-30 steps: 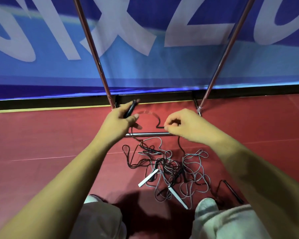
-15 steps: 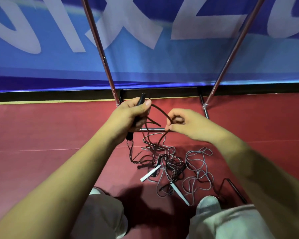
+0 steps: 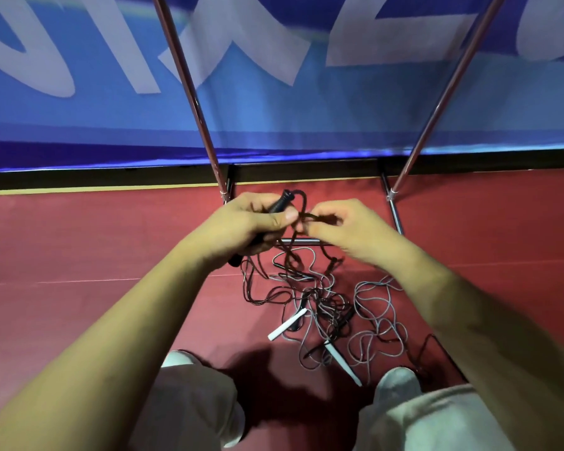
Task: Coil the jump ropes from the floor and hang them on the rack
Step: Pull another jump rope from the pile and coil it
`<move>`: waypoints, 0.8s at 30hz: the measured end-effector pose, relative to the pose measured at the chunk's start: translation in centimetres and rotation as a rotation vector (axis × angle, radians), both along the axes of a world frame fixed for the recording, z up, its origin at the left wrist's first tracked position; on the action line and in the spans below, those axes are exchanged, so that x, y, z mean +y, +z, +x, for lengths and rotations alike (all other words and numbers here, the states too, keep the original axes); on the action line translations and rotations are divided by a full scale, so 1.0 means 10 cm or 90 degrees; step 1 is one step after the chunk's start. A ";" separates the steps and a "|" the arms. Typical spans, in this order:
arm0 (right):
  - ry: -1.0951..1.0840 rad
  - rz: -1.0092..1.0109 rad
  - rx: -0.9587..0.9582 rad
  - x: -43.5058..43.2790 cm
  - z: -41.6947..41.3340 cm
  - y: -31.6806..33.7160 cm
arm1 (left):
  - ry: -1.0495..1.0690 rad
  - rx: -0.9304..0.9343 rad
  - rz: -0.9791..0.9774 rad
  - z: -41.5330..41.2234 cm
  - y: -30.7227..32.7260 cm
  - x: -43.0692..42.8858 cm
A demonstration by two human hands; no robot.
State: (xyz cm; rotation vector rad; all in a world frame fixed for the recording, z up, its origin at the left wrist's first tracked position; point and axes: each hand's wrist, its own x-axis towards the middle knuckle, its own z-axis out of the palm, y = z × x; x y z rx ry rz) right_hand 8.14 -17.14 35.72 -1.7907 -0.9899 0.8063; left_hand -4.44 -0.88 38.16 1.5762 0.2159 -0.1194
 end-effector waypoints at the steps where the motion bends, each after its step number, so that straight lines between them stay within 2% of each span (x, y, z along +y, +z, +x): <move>1: 0.005 -0.001 0.008 -0.01 -0.01 -0.01 | 0.027 -0.005 -0.007 -0.01 -0.01 0.03; 4: 0.037 0.018 0.137 -0.02 -0.02 -0.09 | 0.087 -0.007 -0.014 -0.04 -0.03 0.13; 6: 0.057 -0.029 0.176 -0.02 0.00 -0.17 | 0.133 -0.027 -0.055 -0.03 -0.03 0.16; 9: 0.174 -0.253 -0.054 -0.08 0.13 -0.36 | 0.303 -0.073 -0.213 0.01 0.02 0.26; 11: 0.202 -0.354 -0.114 -0.14 0.21 -0.46 | 0.400 -0.077 -0.255 0.01 0.03 0.38; 12: 0.168 -0.354 -0.123 -0.16 0.25 -0.50 | 0.438 -0.058 -0.187 0.02 0.02 0.43; 14: 0.050 -0.275 -0.094 -0.17 0.31 -0.50 | 0.472 0.025 0.123 0.02 -0.05 0.46; 15: -0.001 -0.219 -0.065 -0.16 0.32 -0.46 | 0.463 0.066 0.275 0.03 -0.09 0.45; 16: -0.033 -0.173 -0.045 -0.14 0.33 -0.41 | 0.440 0.082 0.363 0.03 -0.11 0.41; 17: -0.048 -0.144 -0.040 -0.13 0.32 -0.34 | 0.411 0.084 0.389 0.04 -0.12 0.37; 21: 0.017 -0.103 -0.033 -0.06 0.14 -0.11 | 0.261 0.071 0.191 0.08 -0.12 0.16; 24: 0.014 -0.035 0.008 -0.01 0.05 0.01 | 0.055 0.093 0.124 0.07 -0.18 -0.02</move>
